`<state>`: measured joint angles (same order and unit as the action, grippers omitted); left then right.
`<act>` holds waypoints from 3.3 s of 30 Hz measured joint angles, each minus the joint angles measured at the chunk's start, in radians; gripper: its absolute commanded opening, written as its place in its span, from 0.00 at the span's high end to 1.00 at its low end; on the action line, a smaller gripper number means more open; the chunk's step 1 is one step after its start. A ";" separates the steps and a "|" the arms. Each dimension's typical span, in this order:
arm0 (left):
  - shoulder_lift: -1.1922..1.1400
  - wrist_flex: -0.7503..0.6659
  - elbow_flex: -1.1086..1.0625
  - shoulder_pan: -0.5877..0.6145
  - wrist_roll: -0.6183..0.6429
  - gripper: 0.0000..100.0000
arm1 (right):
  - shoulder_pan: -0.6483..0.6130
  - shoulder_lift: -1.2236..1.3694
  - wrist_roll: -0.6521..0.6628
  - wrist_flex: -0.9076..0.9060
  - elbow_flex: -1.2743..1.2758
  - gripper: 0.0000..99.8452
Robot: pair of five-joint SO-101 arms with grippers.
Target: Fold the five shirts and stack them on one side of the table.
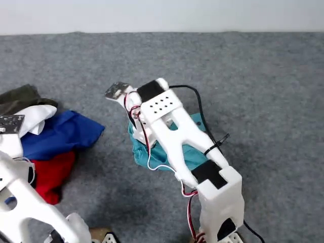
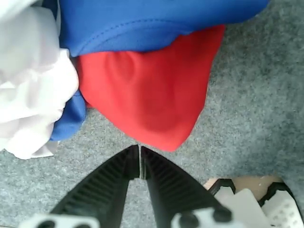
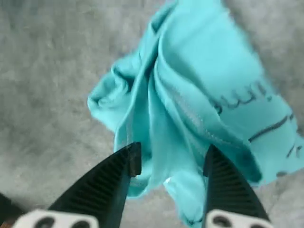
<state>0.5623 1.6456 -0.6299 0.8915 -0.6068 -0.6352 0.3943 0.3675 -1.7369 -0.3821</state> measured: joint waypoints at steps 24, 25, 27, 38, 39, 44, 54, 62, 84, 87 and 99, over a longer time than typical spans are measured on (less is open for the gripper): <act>0.000 0.000 0.000 0.000 0.000 0.98 | 0.354 0.005 0.095 0.135 -0.049 0.91; 0.000 0.000 0.000 0.000 0.000 0.98 | 0.347 0.026 0.095 0.132 -0.049 0.88; 0.000 0.000 0.000 0.000 0.000 0.98 | 0.336 0.049 0.095 0.100 -0.049 0.83; 0.000 0.000 0.000 0.000 0.000 0.98 | 0.278 0.141 0.095 0.068 -0.049 0.83; 0.000 0.000 0.000 0.000 0.000 0.98 | 0.278 0.160 0.095 0.068 -0.049 0.84; 0.000 0.000 0.000 0.000 0.000 0.98 | 0.267 0.210 0.095 0.069 -0.049 0.99; 0.000 0.000 0.000 0.000 0.000 0.98 | 0.238 0.167 0.095 -0.017 -0.049 0.99; 0.000 0.000 0.000 0.000 0.000 0.98 | 0.103 0.069 0.095 -0.017 0.077 0.99; 0.000 0.061 0.138 -0.107 0.031 0.98 | 0.351 -0.021 0.094 -0.017 0.101 0.91; 0.000 0.064 0.158 -0.140 0.074 0.98 | 0.325 -0.066 0.094 -0.017 0.101 0.97; 0.000 0.064 0.180 -0.081 0.095 0.98 | 0.057 -0.029 0.095 -0.017 0.100 0.99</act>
<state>0.5623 1.7100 -0.4503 0.8101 -0.5117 -0.5785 0.3652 0.4626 -1.7538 -0.2823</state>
